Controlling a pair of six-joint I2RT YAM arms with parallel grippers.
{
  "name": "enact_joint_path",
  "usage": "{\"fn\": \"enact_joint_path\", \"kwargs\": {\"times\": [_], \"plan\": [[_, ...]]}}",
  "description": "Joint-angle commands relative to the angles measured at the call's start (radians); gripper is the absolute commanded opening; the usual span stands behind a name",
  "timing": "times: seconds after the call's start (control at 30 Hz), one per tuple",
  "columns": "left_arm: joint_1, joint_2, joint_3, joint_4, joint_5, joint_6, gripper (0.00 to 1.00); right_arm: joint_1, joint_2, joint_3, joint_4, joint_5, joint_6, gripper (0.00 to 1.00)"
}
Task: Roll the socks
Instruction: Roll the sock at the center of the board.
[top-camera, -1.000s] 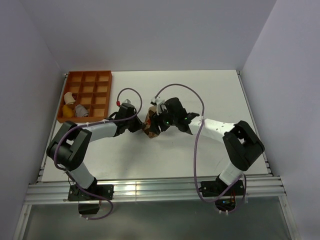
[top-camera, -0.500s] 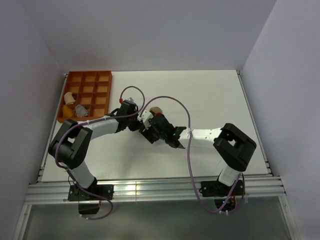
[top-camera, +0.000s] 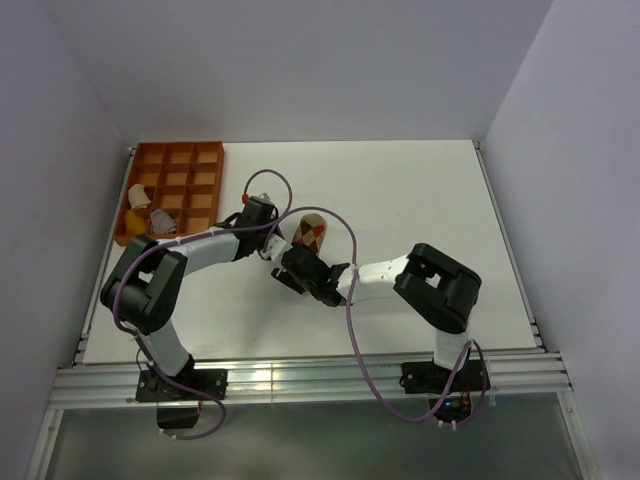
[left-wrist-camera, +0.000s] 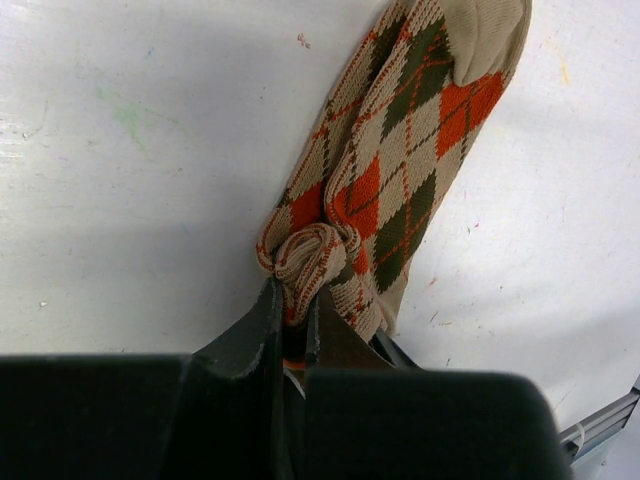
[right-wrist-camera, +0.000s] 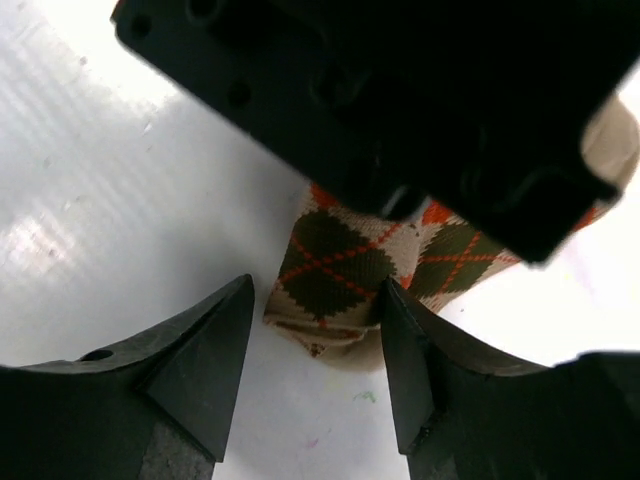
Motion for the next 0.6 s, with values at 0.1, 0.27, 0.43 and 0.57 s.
{"fn": "enact_joint_path", "kwargs": {"times": [0.1, 0.27, 0.43, 0.57], "plan": [[-0.006, 0.011, 0.029, -0.033, 0.064, 0.023, 0.0, 0.017, 0.09, 0.051, -0.007, 0.111, -0.02, 0.48], [-0.004, 0.007, 0.028, -0.034, 0.067, 0.014, 0.05, 0.021, 0.084, 0.056, -0.04, 0.082, -0.02, 0.13], [0.023, -0.016, 0.01, -0.02, 0.022, -0.014, 0.27, 0.011, 0.082, 0.107, -0.182, -0.011, 0.001, 0.0], [0.056, -0.079, -0.013, -0.013, -0.027, -0.038, 0.64, -0.01, 0.074, 0.15, -0.296, -0.15, 0.027, 0.0]]}}
